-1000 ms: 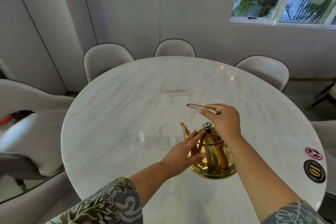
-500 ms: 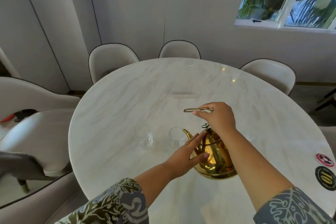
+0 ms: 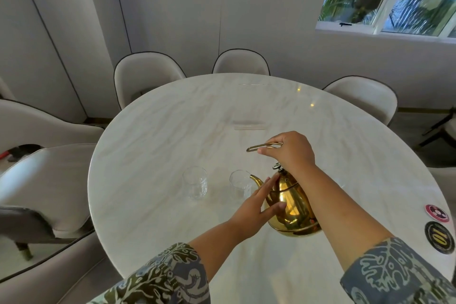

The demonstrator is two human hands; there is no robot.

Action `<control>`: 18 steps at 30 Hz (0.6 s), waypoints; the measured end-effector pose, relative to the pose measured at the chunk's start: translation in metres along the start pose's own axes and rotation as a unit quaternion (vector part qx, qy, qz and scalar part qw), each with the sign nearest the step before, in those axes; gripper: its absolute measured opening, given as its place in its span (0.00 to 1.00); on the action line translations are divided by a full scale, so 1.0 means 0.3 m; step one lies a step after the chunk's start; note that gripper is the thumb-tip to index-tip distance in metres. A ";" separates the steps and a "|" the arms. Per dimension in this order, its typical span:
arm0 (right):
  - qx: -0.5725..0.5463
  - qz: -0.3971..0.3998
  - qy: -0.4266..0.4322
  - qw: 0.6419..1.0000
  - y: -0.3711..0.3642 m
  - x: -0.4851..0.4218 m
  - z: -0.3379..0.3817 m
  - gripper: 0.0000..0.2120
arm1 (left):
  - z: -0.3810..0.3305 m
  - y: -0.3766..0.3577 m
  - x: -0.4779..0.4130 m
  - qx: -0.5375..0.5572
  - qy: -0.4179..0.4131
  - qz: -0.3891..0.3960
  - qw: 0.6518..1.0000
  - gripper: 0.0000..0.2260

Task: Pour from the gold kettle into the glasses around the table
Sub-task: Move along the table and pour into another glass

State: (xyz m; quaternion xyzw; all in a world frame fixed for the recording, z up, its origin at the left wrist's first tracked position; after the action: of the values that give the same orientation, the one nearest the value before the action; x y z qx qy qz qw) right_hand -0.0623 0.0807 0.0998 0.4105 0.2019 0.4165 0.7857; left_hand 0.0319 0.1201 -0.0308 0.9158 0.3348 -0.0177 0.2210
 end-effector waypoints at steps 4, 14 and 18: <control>0.016 0.006 0.001 1.000 -0.001 -0.004 0.009 0.18 | -0.003 -0.008 -0.005 0.032 0.004 -0.018 0.999 0.28; 0.032 0.018 0.000 0.999 -0.009 -0.019 0.022 0.19 | -0.020 -0.008 -0.013 0.062 -0.006 -0.048 0.997 0.30; 0.035 0.019 0.004 0.999 -0.009 -0.023 0.033 0.18 | -0.027 -0.008 -0.015 0.071 -0.004 -0.049 0.996 0.30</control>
State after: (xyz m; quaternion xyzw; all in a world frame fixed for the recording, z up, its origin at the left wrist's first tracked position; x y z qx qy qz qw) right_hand -0.0583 0.0696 0.1031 0.4394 0.2116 0.4258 0.7622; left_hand 0.0261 0.1223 -0.0236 0.9117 0.3762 -0.0558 0.1553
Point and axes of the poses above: each hand's wrist, its own x-axis away from the middle knuckle, its own y-axis out of the back of the hand, z = x × y, the point moved 8 cm from there along -x, towards the middle knuckle, and after that the axes turned 15 degrees about -y, right-handed, at the moved point
